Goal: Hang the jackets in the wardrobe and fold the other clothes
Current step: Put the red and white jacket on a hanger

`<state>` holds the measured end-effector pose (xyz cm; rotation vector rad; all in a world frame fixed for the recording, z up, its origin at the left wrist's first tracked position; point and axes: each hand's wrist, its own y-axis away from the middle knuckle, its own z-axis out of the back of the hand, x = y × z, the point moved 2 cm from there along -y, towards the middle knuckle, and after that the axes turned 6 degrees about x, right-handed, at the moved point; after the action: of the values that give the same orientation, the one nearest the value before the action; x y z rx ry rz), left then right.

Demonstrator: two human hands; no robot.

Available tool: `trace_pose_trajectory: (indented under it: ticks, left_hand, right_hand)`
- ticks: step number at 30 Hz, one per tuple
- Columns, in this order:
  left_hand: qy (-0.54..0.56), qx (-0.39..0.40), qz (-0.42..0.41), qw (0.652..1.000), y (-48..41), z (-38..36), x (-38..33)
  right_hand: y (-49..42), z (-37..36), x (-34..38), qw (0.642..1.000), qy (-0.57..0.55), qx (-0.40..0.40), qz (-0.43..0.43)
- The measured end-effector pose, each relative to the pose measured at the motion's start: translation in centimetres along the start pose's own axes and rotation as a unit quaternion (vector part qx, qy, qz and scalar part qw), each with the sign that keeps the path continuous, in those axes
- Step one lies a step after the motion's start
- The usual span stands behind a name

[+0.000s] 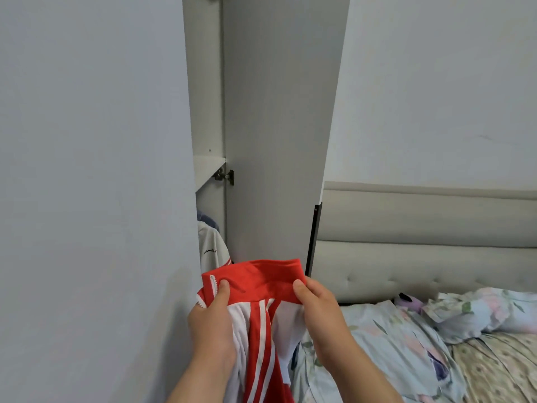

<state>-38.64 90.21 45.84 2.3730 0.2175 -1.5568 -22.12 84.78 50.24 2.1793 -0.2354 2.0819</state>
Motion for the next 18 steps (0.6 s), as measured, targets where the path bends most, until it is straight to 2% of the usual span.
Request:
trace_pose_trajectory:
  ticks: [5,10,14,18]
  left_hand:
    - [0.003,-0.001,0.029,1.000,-3.4,-0.8,1.7]
    - [0.016,-0.013,0.039,0.999,-8.2,-1.8,3.0]
    - [0.000,-0.011,0.039,0.999,-12.3,-2.9,3.8]
    - [-0.067,-0.074,0.042,0.994,-17.3,-3.1,5.2]
  right_hand:
    - [-4.7,-1.2,-2.2,0.999,0.025,0.016,-0.031]
    - [-11.3,-3.0,-4.0,0.996,0.009,0.080,-0.038]
    - [-18.6,-4.0,-6.2,0.992,0.040,0.106,-0.054]
    - [-26.3,-5.1,-8.1,0.975,0.111,0.184,-0.065]
